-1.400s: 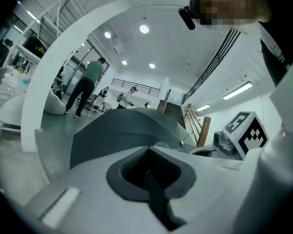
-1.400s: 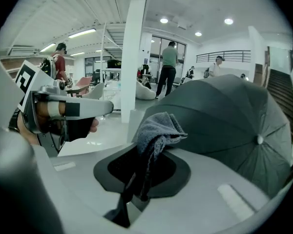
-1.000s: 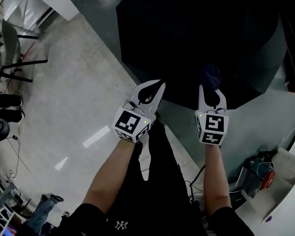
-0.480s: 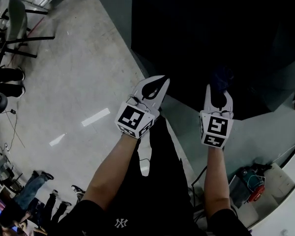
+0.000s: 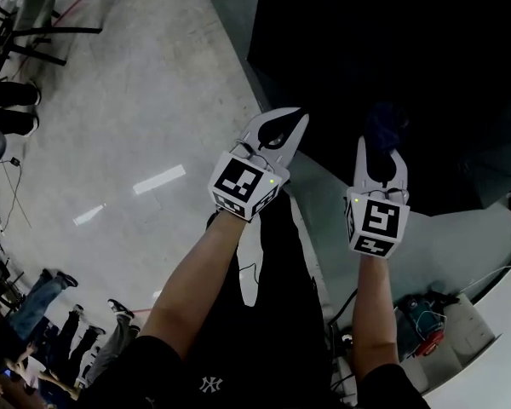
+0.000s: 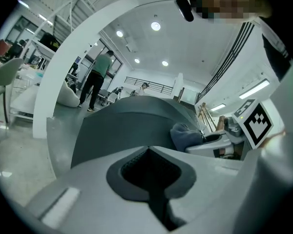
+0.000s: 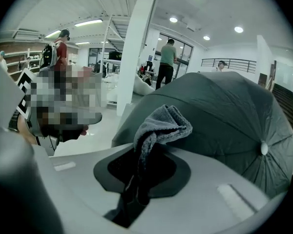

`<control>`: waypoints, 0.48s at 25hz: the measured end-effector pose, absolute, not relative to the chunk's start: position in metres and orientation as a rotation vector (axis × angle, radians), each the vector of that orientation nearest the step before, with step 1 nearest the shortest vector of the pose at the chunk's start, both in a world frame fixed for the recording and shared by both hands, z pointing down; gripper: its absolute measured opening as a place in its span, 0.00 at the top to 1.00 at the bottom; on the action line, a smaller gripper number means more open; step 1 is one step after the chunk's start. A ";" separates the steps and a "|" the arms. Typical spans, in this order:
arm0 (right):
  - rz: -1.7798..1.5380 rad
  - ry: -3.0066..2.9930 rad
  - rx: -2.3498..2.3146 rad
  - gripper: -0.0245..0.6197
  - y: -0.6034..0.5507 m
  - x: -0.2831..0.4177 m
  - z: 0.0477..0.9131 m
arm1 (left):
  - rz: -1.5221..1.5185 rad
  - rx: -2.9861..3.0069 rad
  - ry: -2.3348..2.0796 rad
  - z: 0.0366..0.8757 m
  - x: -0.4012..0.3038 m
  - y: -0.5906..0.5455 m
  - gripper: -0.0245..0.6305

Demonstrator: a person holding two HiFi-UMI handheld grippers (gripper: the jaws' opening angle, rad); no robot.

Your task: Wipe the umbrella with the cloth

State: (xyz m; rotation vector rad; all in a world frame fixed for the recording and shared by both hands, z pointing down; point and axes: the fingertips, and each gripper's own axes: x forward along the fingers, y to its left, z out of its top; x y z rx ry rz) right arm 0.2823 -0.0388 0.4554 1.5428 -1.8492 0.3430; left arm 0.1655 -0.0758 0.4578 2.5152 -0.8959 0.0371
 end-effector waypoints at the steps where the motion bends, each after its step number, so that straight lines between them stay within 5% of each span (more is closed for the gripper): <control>1: 0.340 -1.860 1.531 0.84 -0.041 0.275 0.459 | 0.032 2.515 -0.897 0.460 0.163 -0.077 0.96; 12: 0.341 -1.917 1.441 0.84 -0.060 0.206 0.509 | 0.028 2.477 -0.955 0.508 0.120 -0.085 0.96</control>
